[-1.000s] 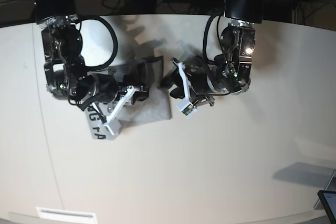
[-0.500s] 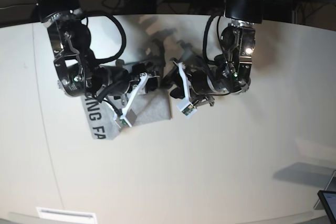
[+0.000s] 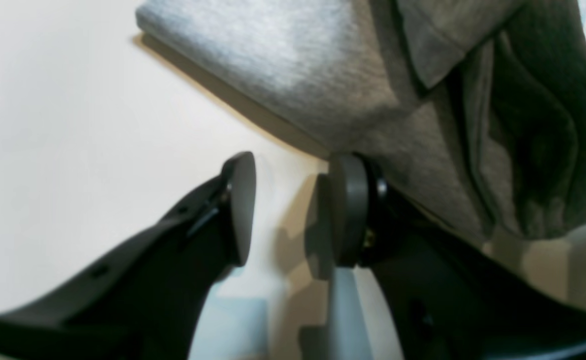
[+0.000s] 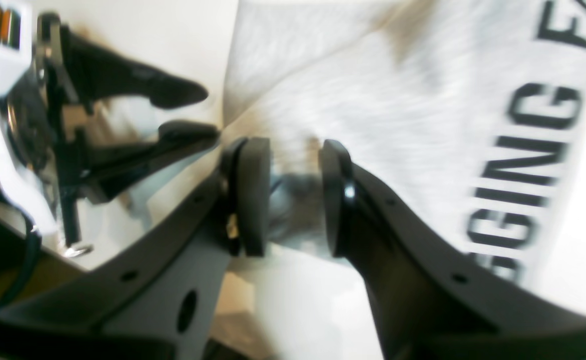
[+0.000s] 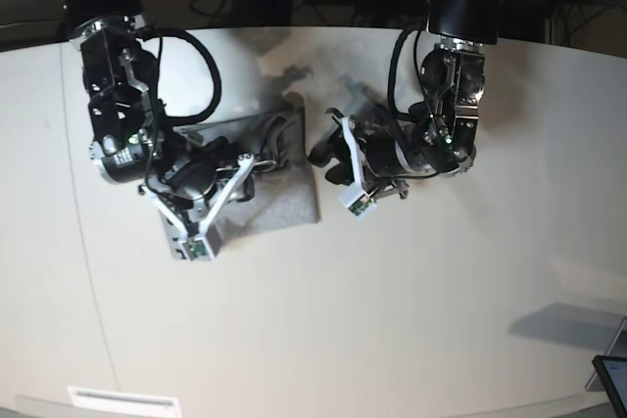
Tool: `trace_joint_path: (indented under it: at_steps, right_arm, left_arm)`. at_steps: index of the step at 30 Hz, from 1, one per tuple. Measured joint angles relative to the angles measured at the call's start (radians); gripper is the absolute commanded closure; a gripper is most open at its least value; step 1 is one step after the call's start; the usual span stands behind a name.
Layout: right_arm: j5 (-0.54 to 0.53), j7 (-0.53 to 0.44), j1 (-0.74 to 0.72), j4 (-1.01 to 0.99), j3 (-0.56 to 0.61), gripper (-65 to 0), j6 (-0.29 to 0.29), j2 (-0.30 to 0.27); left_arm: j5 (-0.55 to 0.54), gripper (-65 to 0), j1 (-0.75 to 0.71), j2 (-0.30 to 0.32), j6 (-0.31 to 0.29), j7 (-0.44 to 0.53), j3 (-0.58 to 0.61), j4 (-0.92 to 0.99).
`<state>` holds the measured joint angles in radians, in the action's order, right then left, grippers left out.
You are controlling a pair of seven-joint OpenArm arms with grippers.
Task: Fold the T-shirt properly
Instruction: 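Lay the folded end down and open the right gripper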
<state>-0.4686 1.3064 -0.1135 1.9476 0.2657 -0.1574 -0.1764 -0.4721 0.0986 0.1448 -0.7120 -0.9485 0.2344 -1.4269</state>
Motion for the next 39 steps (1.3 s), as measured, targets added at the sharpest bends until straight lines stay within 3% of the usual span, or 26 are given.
trace_joint_path:
  at_steps: [4,5,10,22,23,27,39]
  right_arm:
    - [0.024,-0.04,0.001,0.0,-0.158,-1.0,0.0,-0.022]
    - [0.03,-0.041,0.001,0.0,-0.193,0.0,0.0,-0.024]
    - [0.019,-0.041,0.047,-0.004,-0.256,-0.1,0.003,-0.039]
    - [0.017,-0.049,0.103,-0.042,-0.259,-0.1,0.003,0.011]
    - [0.016,-0.049,0.103,-0.042,-0.259,-0.1,0.009,0.018]
    - [0.004,-0.049,0.103,-0.051,-0.259,-0.1,0.126,0.034]
    - [0.024,-0.049,0.111,-0.079,-0.262,-0.1,0.127,0.045]
  left_arm:
    - [0.0,-24.2,0.0,0.002,0.0,0.0,-0.001,0.0]
    - [0.0,-24.2,0.0,0.002,0.0,0.0,-0.001,0.0]
    - [-0.001,-24.2,0.0,0.002,0.0,0.0,-0.001,0.0]
    - [-0.001,-24.2,0.0,0.002,0.0,0.0,-0.001,0.0]
    - [-0.001,-24.2,0.0,0.002,0.0,0.0,-0.001,0.0]
    - [0.0,-24.0,-0.002,0.0,0.0,-0.004,-0.001,-0.005]
    - [0.0,-24.0,-0.002,0.002,0.0,-0.004,-0.003,-0.006]
